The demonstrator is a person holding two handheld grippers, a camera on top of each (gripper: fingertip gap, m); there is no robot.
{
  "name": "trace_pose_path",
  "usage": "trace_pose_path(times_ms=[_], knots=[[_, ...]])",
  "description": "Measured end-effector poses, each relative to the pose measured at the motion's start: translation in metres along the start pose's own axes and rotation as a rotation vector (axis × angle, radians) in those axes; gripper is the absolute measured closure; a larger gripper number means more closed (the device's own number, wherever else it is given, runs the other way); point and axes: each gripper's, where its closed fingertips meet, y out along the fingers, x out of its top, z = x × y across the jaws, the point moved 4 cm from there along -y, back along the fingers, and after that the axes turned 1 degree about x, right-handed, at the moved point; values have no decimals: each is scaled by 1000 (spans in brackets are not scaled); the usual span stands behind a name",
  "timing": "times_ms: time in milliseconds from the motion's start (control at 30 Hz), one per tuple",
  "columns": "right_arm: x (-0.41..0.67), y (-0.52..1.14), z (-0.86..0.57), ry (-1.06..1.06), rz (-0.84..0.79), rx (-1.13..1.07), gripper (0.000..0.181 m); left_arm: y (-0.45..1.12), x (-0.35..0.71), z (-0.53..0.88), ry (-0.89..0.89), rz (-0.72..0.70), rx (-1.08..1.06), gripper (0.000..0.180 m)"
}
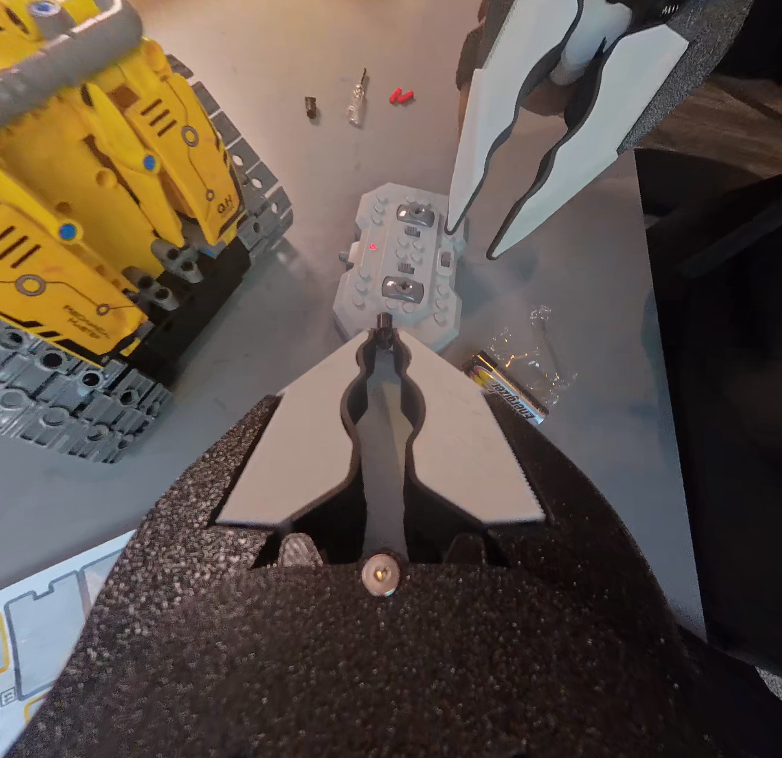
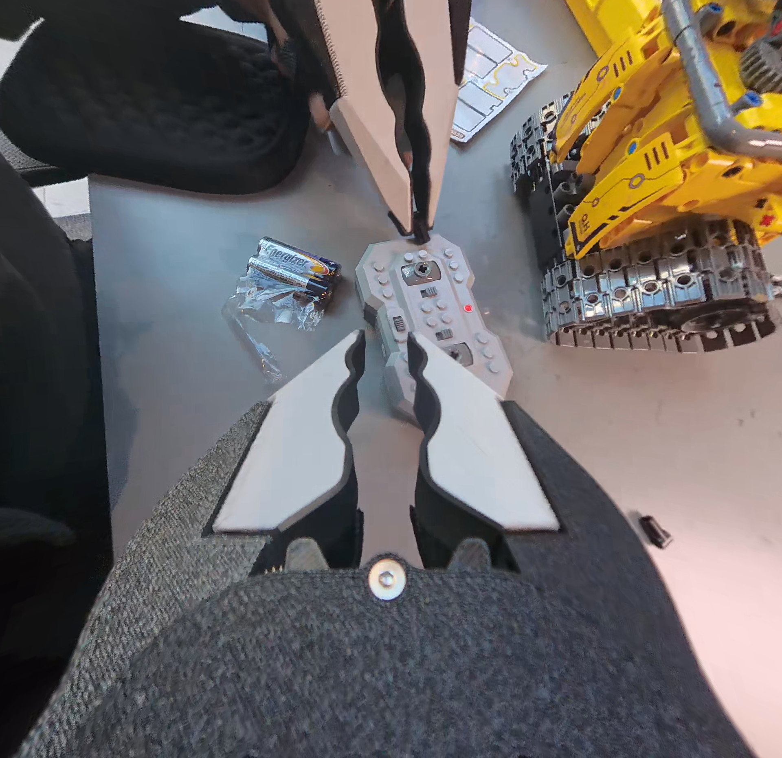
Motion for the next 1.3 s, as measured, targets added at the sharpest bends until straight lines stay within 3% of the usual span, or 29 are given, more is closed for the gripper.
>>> trace_pose_path(times_ms=[533,1133,1300], knots=[[-3,2,8,233,-55,-97,158,6,1,-7,90,-4,5,173],[-3,6,5,219,-80,-130,162,6,1,-5,77,-7,30,173],[2,-19,-3,223,-214,-137,155,-5,10,-4,83,-103,50,173]])
